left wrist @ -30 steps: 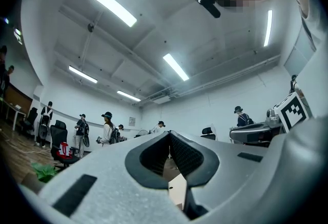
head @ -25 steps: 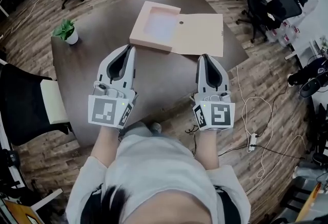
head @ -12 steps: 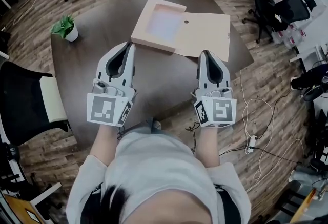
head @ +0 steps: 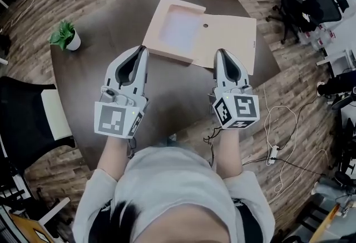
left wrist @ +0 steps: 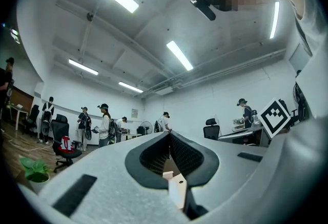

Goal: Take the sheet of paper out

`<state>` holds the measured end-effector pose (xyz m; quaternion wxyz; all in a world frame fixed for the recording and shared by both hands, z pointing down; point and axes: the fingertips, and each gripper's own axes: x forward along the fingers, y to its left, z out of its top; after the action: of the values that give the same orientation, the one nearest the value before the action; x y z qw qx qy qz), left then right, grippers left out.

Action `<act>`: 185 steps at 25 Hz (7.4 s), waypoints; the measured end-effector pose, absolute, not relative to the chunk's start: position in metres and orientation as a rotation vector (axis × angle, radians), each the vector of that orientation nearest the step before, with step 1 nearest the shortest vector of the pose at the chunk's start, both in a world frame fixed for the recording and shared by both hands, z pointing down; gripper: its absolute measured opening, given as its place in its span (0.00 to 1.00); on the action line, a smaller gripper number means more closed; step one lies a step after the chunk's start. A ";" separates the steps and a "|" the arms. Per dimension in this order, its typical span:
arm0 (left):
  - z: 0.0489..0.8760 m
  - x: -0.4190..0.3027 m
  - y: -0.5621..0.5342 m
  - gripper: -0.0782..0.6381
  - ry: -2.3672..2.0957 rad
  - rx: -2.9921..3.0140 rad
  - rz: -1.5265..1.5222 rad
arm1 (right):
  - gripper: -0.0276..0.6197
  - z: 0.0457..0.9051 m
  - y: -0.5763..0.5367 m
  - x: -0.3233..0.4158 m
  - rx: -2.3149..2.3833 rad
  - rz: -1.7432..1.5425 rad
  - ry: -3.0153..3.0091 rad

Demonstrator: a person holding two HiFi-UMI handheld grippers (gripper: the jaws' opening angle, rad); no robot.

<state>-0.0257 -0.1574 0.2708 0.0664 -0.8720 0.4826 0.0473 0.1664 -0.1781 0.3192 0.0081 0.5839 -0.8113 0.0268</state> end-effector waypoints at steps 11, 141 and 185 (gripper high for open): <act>0.305 -0.029 -0.199 0.12 1.426 -2.709 0.087 | 0.07 0.419 -0.268 0.161 1.593 0.708 -2.493; 0.316 -0.030 -0.192 0.12 1.387 -2.765 0.063 | 0.06 0.490 -0.277 0.259 1.781 1.031 -2.051; 0.276 0.003 -0.134 0.12 1.333 -2.712 0.073 | 0.06 0.345 -0.142 0.235 1.899 0.259 -2.246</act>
<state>0.0034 -0.1338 0.2755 0.0594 -0.8956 0.4403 0.0241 0.2353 -0.1421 0.3449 0.0942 0.6403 -0.7573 0.0875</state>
